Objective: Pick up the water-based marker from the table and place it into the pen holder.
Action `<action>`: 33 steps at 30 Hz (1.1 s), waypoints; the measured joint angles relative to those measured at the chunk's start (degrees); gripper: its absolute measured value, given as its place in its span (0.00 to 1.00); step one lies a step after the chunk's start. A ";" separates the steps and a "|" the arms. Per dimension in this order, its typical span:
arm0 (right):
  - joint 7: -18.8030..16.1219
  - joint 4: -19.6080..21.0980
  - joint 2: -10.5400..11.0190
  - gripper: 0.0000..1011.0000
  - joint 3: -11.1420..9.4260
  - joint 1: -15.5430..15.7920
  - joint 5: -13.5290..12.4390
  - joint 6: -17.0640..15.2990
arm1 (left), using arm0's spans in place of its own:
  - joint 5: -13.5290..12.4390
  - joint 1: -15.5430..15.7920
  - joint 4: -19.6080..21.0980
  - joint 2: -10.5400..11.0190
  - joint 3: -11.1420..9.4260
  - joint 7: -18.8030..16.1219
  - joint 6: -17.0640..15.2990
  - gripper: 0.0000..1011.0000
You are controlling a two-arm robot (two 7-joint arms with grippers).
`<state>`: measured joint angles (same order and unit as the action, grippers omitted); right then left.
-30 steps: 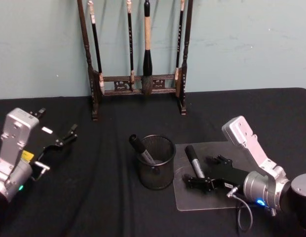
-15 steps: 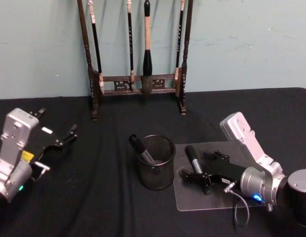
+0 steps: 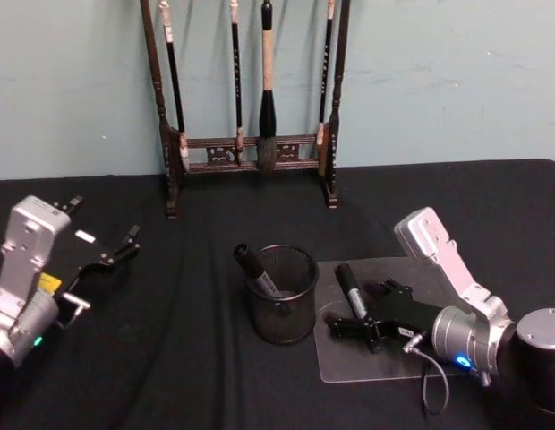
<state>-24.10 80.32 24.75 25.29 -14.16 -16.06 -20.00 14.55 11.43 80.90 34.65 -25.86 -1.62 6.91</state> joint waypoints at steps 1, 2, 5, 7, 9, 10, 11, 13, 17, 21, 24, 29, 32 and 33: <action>0.01 0.00 0.00 0.99 0.00 0.00 0.05 -0.02 | 0.00 0.00 0.00 0.00 0.00 0.00 0.00 1.00; 0.03 0.00 0.00 0.99 0.00 0.00 0.11 -0.03 | 0.00 0.00 0.00 0.00 0.00 0.00 0.00 1.00; 0.06 0.03 0.00 0.99 0.01 0.02 0.21 -0.05 | 0.00 0.00 0.00 0.00 0.00 0.00 0.00 1.00; 0.07 0.03 0.00 0.99 0.01 0.03 0.21 -0.06 | 0.00 0.00 0.00 0.00 0.00 0.00 0.00 1.00; 0.07 0.04 0.01 0.99 0.01 0.03 0.21 -0.07 | 0.00 0.00 0.00 0.00 0.00 0.00 0.00 1.00; 0.08 0.04 0.02 0.99 0.01 0.04 0.20 -0.08 | 0.00 0.00 0.00 0.00 0.00 0.00 0.00 1.00; 0.08 0.05 0.02 0.99 0.01 0.04 0.20 -0.08 | 0.00 0.00 0.00 0.00 0.00 0.00 0.00 1.00; 0.09 0.06 0.02 0.99 0.00 0.04 0.20 -0.09 | 0.00 0.00 0.00 0.00 0.00 0.00 0.00 1.00; 0.09 0.08 0.02 0.91 0.00 0.04 0.18 -0.11 | 0.00 0.00 0.00 0.00 0.00 0.00 0.00 1.00; 0.09 0.08 0.03 0.82 0.00 0.05 0.17 -0.12 | 0.00 0.00 0.00 0.00 0.00 0.00 0.00 1.00; 0.09 0.08 0.02 0.73 0.00 0.04 0.14 -0.12 | 0.00 0.00 0.00 0.00 0.00 0.00 0.00 1.00; 0.09 0.08 0.03 0.59 0.00 0.05 0.13 -0.12 | 0.00 0.00 0.00 0.00 0.00 0.00 0.00 1.00; 0.09 0.08 0.03 0.49 0.00 0.05 0.11 -0.12 | 0.00 0.00 0.00 0.00 0.00 0.00 0.00 1.00; 0.09 0.08 0.02 0.45 0.00 0.05 0.10 -0.12 | 0.00 0.00 0.00 0.00 0.00 0.00 0.00 1.00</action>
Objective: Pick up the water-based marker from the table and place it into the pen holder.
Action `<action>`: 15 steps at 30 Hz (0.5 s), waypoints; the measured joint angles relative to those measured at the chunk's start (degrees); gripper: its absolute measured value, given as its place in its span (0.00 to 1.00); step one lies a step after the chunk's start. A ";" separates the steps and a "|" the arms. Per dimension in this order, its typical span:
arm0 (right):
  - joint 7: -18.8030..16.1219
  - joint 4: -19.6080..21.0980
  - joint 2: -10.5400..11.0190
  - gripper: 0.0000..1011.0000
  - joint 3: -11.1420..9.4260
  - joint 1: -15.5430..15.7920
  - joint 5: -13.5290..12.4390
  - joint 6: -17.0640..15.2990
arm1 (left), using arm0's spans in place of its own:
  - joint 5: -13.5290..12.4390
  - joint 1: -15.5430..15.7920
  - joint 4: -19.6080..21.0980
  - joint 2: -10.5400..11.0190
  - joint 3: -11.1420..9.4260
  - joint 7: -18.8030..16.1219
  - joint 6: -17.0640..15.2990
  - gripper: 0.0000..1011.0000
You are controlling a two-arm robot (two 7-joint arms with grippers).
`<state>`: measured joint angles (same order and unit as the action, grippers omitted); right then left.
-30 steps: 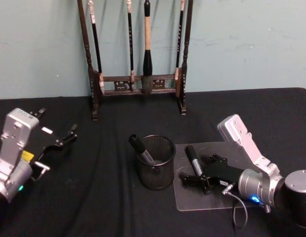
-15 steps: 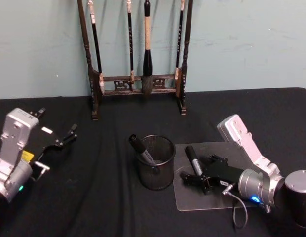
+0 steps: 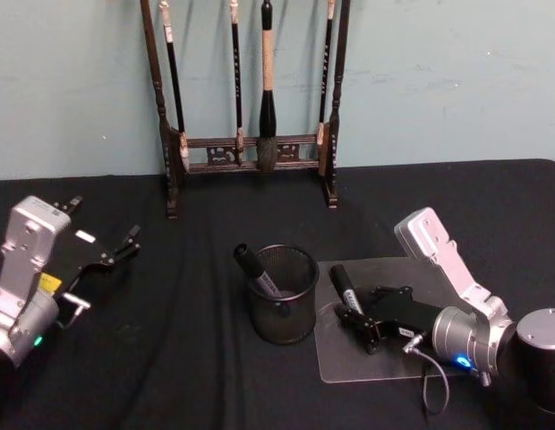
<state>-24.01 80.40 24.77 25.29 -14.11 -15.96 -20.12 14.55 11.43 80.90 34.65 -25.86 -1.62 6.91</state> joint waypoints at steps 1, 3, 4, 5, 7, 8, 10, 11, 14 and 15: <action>0.00 0.00 0.00 0.44 0.00 0.00 0.00 0.00 | 0.00 0.00 0.00 0.00 0.00 0.00 0.00 1.00; 0.00 0.00 0.00 0.33 0.00 0.00 -0.02 0.00 | 0.00 0.00 0.00 0.00 0.00 0.00 0.00 1.00; 0.00 0.00 0.00 0.30 0.00 0.00 -0.02 0.00 | 0.00 0.00 0.00 0.00 0.00 0.00 0.00 1.00; 0.00 0.00 0.00 0.27 0.00 0.00 -0.02 0.00 | 0.00 0.00 0.00 0.00 0.00 0.00 0.00 1.00; 0.00 0.00 0.00 0.22 0.00 0.00 -0.03 0.00 | -0.01 0.00 0.00 0.00 0.00 0.00 0.00 1.00; 0.00 0.00 0.00 0.20 0.00 0.00 -0.04 0.00 | 0.00 0.00 0.00 0.00 0.00 0.00 0.00 1.00; 0.00 0.00 0.00 0.20 0.00 0.00 -0.05 0.00 | 0.00 0.00 0.00 0.00 0.00 0.00 0.00 1.00; 0.00 0.00 0.00 0.20 0.00 0.00 -0.05 0.01 | 0.00 0.00 0.00 0.00 0.00 0.00 0.00 1.00; 0.00 0.00 0.00 0.20 0.00 0.00 -0.05 0.00 | 0.00 0.00 0.00 0.00 0.00 0.00 0.00 1.00; 0.00 0.00 0.00 0.20 0.00 0.00 -0.05 0.00 | 0.00 0.00 0.00 0.00 0.00 0.00 0.00 1.00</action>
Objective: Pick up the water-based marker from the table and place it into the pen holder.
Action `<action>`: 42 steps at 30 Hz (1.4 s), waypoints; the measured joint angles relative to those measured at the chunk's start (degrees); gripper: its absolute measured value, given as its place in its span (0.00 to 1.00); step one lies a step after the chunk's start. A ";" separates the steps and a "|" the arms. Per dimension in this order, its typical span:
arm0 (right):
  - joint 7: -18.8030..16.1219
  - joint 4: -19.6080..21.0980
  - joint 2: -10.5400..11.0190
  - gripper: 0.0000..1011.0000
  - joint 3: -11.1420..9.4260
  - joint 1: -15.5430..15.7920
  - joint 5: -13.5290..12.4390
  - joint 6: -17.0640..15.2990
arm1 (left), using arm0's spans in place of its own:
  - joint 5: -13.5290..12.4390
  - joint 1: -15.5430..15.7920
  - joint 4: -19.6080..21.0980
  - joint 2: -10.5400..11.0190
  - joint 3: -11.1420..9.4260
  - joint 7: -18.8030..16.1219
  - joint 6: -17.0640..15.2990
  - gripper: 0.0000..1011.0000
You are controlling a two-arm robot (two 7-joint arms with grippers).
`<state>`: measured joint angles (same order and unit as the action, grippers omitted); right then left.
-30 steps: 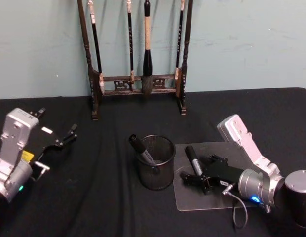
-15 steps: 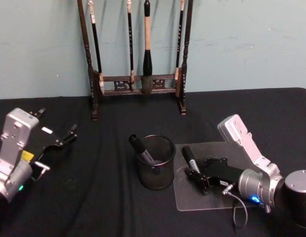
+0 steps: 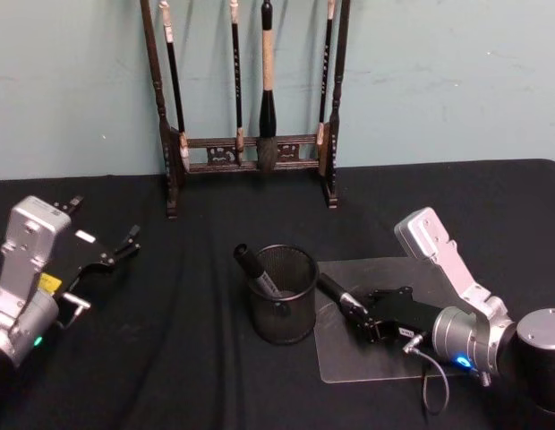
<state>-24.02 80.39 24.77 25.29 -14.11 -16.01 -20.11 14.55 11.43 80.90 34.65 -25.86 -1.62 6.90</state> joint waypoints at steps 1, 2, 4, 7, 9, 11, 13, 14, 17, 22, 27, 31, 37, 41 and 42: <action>0.00 0.00 0.00 0.20 0.00 0.00 0.00 0.00 | 0.00 0.00 -0.01 0.00 0.00 0.00 0.00 1.00; 0.00 0.00 0.00 0.20 0.00 0.00 0.00 0.00 | 0.00 0.00 0.00 0.00 0.00 0.00 0.00 1.00; -0.07 -0.01 0.00 0.20 -0.03 0.00 -0.05 0.07 | 0.00 0.00 0.00 0.00 0.00 0.00 0.00 1.00; -0.70 0.00 0.04 0.20 -0.36 0.15 -0.60 0.98 | 0.00 0.00 0.00 0.00 0.00 0.00 0.00 1.00; -1.06 0.06 0.11 0.20 -0.53 0.21 -0.89 1.64 | 0.00 0.00 0.00 0.00 0.00 0.00 0.00 1.00; -2.03 0.10 0.31 0.20 -0.85 0.34 -1.60 3.57 | 0.00 0.00 0.00 0.00 0.00 0.00 0.00 1.00; -3.01 0.17 0.56 0.20 -1.14 0.47 -2.28 5.72 | 0.00 0.00 0.00 0.00 0.00 0.00 0.00 1.00; -3.01 0.17 0.56 0.20 -1.14 0.47 -2.28 5.72 | 0.00 0.00 0.00 0.00 0.00 0.00 0.00 1.00; -4.06 0.45 0.99 0.20 -1.70 0.69 -3.34 9.30 | 0.00 0.00 0.00 0.00 0.00 0.00 0.00 1.00; -5.18 0.79 1.45 0.20 -2.31 0.91 -4.51 13.11 | 0.00 0.00 0.00 0.00 0.00 0.00 0.00 1.00; -6.25 1.19 1.79 0.20 -3.06 1.22 -6.02 17.62 | 0.00 0.00 0.00 0.00 0.00 0.00 0.00 1.00; -7.02 1.25 1.85 0.20 -3.25 1.23 -6.73 19.84 | 0.00 0.00 0.00 0.00 0.00 0.00 0.00 1.00; -8.95 0.46 1.47 0.20 -3.19 0.17 -8.09 24.25 | 0.00 0.00 -0.01 0.00 0.00 0.00 0.00 1.00; -9.87 -0.54 0.90 0.20 -2.68 -1.29 -8.41 25.68 | 0.00 0.00 0.00 0.00 0.00 0.00 0.00 1.00; -10.16 -1.01 0.61 0.20 -2.40 -1.97 -8.48 26.11 | 0.00 0.00 0.00 0.00 0.00 0.00 0.00 1.00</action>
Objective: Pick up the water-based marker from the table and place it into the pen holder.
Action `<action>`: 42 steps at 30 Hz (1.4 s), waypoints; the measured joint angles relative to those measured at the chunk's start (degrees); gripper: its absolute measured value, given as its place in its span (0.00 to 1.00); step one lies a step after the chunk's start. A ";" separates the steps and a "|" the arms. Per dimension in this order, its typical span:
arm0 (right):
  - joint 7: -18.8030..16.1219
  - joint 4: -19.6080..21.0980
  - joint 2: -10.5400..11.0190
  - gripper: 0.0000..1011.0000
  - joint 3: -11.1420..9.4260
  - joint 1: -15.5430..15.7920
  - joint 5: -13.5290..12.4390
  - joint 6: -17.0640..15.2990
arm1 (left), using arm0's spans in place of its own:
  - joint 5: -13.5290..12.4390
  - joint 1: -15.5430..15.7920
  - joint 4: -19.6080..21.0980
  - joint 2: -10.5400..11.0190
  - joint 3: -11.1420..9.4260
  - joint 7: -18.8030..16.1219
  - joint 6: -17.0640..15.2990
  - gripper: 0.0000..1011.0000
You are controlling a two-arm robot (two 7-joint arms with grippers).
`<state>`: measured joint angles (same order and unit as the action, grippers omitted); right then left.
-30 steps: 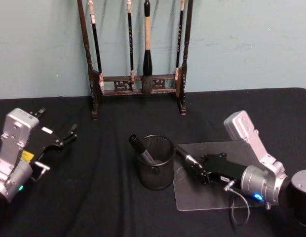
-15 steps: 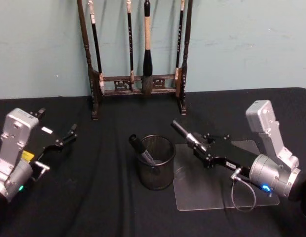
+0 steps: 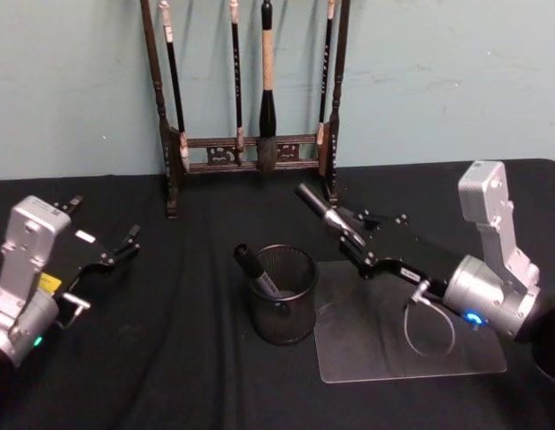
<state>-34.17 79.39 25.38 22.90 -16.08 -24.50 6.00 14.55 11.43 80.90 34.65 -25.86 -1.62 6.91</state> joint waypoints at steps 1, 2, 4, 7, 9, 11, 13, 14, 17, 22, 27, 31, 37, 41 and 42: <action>-0.29 -0.45 -0.25 0.20 0.26 -0.63 -0.05 0.31 | 0.00 0.00 0.00 0.00 0.00 0.00 0.00 1.00; -0.29 -0.45 -0.25 0.20 0.26 -0.63 -0.05 0.31 | 0.00 0.00 0.00 0.00 0.00 0.00 0.00 1.00; -0.71 -1.30 -0.67 0.20 0.72 -1.63 -0.09 0.62 | 0.00 0.00 0.00 0.00 0.00 0.00 0.00 1.00; -1.01 -1.87 -0.97 0.20 1.05 -2.29 -0.11 0.76 | 0.00 0.00 0.00 0.00 0.00 0.00 0.00 1.00; -1.01 -1.87 -0.97 0.20 1.05 -2.29 -0.11 0.76 | 0.00 0.00 0.00 0.00 0.00 0.00 0.00 1.00; -2.57 -5.40 -2.88 0.20 2.89 -5.64 -0.22 1.74 | 0.00 0.00 0.00 0.00 0.00 0.00 0.00 1.00; -3.52 -7.41 -3.94 0.20 3.90 -7.41 -0.21 2.24 | 0.00 0.00 0.01 0.00 0.00 0.00 0.00 1.00; -3.52 -7.41 -3.94 0.20 3.90 -7.41 -0.21 2.24 | 0.00 0.00 0.01 0.00 0.00 0.00 0.00 1.00; -5.31 -11.15 -5.89 0.20 5.69 -10.29 -0.20 3.06 | 0.00 0.00 0.00 0.00 0.00 0.00 0.00 1.00; -6.51 -14.04 -7.28 0.20 6.91 -12.15 -0.28 3.73 | 0.00 0.00 0.00 0.00 0.00 0.00 0.00 1.00; -7.10 -15.81 -8.18 0.20 7.45 -13.00 -0.51 4.14 | 0.00 0.00 0.00 0.00 0.00 0.00 0.00 1.00; -7.68 -17.40 -8.99 0.20 7.85 -13.45 -1.01 4.47 | 0.00 0.00 0.00 0.00 0.00 0.00 0.00 1.00; -8.39 -18.38 -9.82 0.20 8.37 -13.40 -1.95 4.56 | 0.00 0.00 0.00 0.00 0.00 0.00 0.00 1.00; -8.43 -18.81 -10.11 0.20 8.58 -13.26 -2.21 4.56 | 0.00 0.00 0.00 0.00 0.00 0.00 0.00 1.00; -8.43 -18.81 -10.11 0.20 8.58 -13.26 -2.21 4.56 | 0.00 0.00 0.00 0.00 0.00 0.00 0.00 1.00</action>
<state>-42.61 60.58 15.27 31.48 -29.35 -26.71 10.56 14.55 11.43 80.90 34.64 -25.86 -1.62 6.91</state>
